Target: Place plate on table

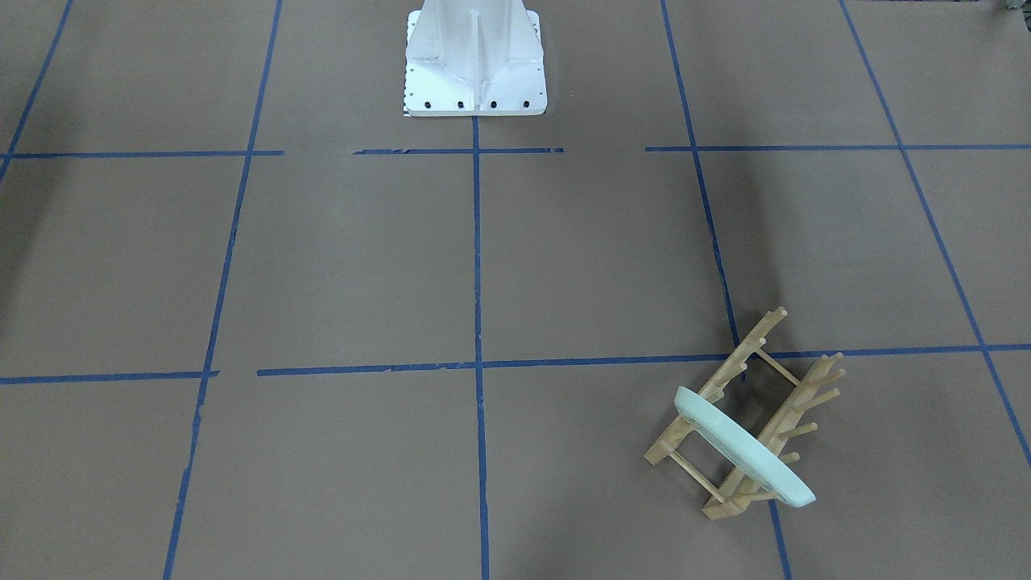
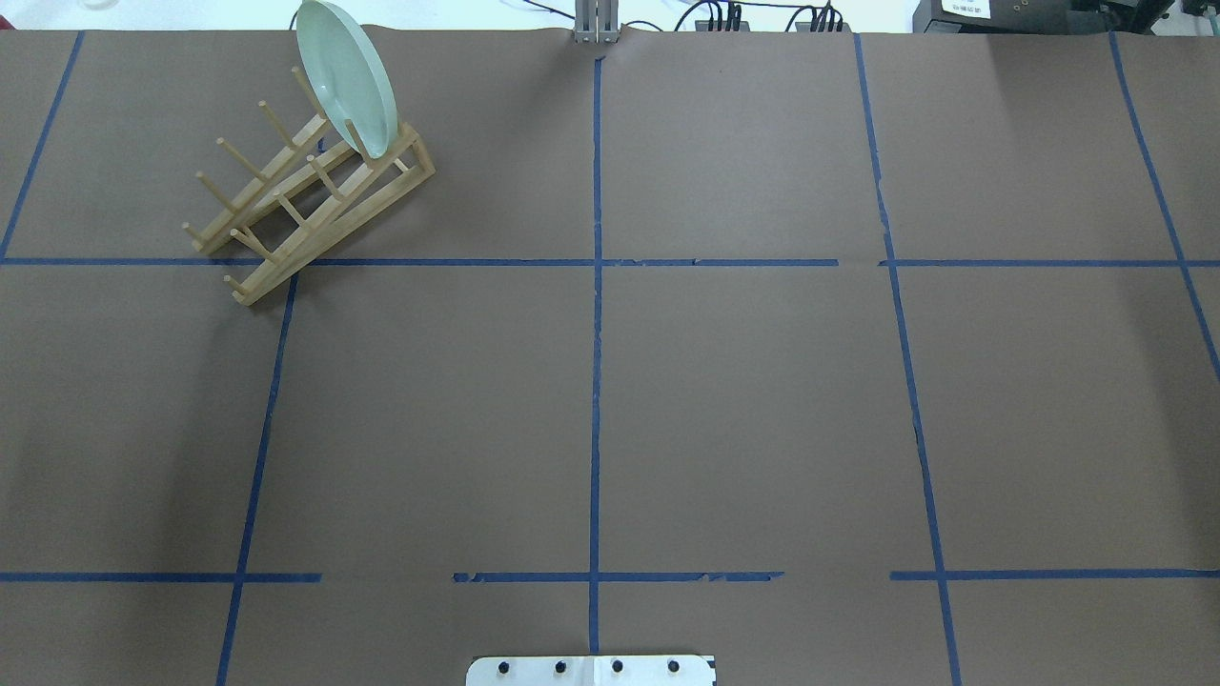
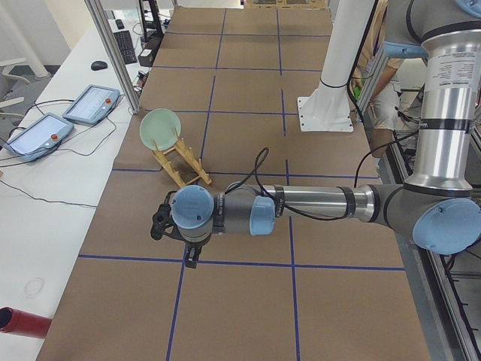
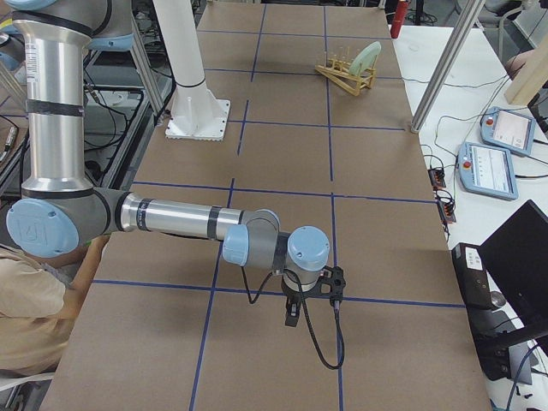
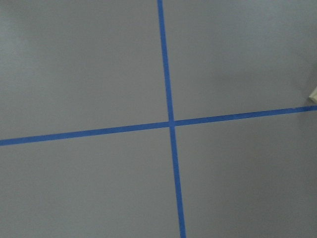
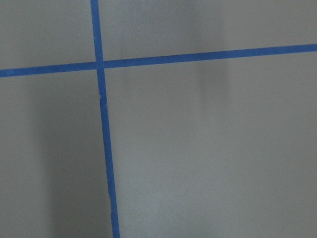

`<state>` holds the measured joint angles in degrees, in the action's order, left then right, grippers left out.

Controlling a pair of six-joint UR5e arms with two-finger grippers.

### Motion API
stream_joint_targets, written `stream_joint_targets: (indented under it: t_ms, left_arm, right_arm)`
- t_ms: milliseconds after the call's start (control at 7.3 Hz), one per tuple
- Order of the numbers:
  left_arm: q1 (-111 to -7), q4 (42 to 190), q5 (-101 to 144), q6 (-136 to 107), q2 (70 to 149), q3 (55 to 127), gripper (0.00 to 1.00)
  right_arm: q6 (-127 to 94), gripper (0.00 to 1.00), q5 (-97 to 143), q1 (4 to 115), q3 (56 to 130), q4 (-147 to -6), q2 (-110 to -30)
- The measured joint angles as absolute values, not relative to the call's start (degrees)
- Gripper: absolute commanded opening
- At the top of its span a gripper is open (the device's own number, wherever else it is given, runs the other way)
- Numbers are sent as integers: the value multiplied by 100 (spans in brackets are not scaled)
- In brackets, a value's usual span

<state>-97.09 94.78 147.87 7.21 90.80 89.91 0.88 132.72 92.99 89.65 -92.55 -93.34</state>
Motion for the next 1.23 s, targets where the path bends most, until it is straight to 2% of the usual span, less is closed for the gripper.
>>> stream_joint_targets:
  t_ms: [411,822,1233]
  left_arm:
    - [-9323,11770,15161,-2698,9300,8950,100]
    - [-8443,13280,14894,-6111,10455,8626,100]
    - [-7151,15355,12887,-8848,11306,8045,100]
  right_arm:
    - [88,100,13271,9299,8965,-9255,-9334]
    - [88,100,13272,9299,8965,-9255,-9334]
    - [88,100,13272,9299,8965,-9255,-9336]
